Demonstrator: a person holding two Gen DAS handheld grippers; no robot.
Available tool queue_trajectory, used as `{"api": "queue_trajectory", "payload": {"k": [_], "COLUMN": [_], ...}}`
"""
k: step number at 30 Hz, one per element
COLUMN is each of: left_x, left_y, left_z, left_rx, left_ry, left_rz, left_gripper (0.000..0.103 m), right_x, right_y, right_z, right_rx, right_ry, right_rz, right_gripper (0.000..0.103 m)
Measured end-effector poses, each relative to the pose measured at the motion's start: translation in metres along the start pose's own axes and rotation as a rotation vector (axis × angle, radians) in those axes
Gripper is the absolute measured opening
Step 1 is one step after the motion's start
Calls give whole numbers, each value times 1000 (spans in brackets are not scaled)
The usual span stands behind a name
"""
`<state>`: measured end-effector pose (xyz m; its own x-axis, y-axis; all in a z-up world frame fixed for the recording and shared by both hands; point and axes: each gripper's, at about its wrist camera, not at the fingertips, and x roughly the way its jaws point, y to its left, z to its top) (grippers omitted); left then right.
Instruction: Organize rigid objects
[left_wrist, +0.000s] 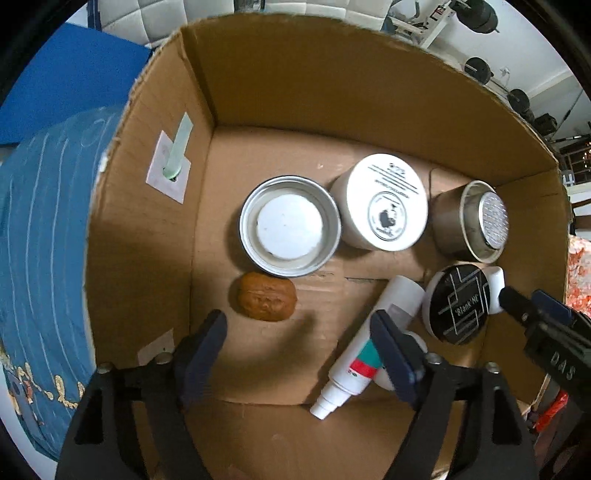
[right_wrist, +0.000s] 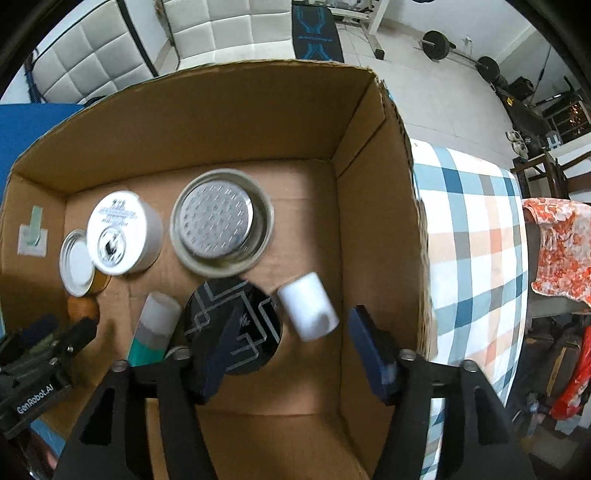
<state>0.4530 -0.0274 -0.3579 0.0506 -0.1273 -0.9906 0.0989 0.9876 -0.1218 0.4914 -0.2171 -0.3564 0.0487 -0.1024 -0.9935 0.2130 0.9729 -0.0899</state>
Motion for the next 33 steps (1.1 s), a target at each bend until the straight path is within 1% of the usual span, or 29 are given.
{"api": "queue_trajectory", "payload": {"k": [2, 3, 5, 7, 9, 10, 11, 12, 16, 18, 20, 23, 26, 27, 28, 31, 33], "left_x": [-6, -11, -21, -33, -44, -51, -57, -59, -90, -99, -120, -156, -186, -197, -206, -237, -261], "left_y": [-5, -7, -12, -10, -7, 3, 2, 1, -3, -4, -8, -14, -18, -20, -23, -25, -27], "left_z": [-3, -6, -11, -18, -20, -17, -20, -17, -34, -40, -53, -81, -112, -122, -131, -158, -176], "left_rx": [15, 20, 21, 16, 17, 17, 21, 23, 34, 39, 43, 58, 71, 70, 74, 74, 69], "left_ry": [-17, -34, -63, -86, -104, -111, -123, -130, -184, -214, -254, -321, -376, -394, -408, -465, -508], "left_rz": [25, 41, 54, 55, 55, 57, 60, 62, 67, 70, 74, 91, 87, 83, 78, 88, 79], "left_gripper": [96, 96, 98, 100, 100, 100, 100, 100, 100, 100, 100, 100, 100, 100, 100, 100, 100], "right_x": [-6, -7, -11, -15, -19, -22, -24, -28, -49, -65, -90, -123, -162, -174, -188, -219, -240], "right_y": [2, 3, 4, 5, 4, 3, 3, 1, -6, -12, -16, -26, -34, -36, -40, -47, -53], "right_z": [-9, -12, -21, -30, -37, -41, -44, -48, -60, -67, -81, -101, -131, -141, -155, -183, -200], "right_rx": [-8, -13, -21, -28, -28, -27, -24, -21, -14, -19, -24, -26, -36, -38, -40, -34, -28], "right_ry": [-3, -1, 2, -2, -6, -9, -12, -17, -48, -77, -123, -173, -228, -245, -265, -297, -322], "right_rz": [10, 10, 20, 25, 31, 35, 39, 45, 70, 84, 99, 126, 143, 147, 156, 165, 178], "right_gripper": [81, 85, 90, 92, 98, 99, 99, 99, 99, 99, 99, 99, 100, 103, 103, 103, 103]}}
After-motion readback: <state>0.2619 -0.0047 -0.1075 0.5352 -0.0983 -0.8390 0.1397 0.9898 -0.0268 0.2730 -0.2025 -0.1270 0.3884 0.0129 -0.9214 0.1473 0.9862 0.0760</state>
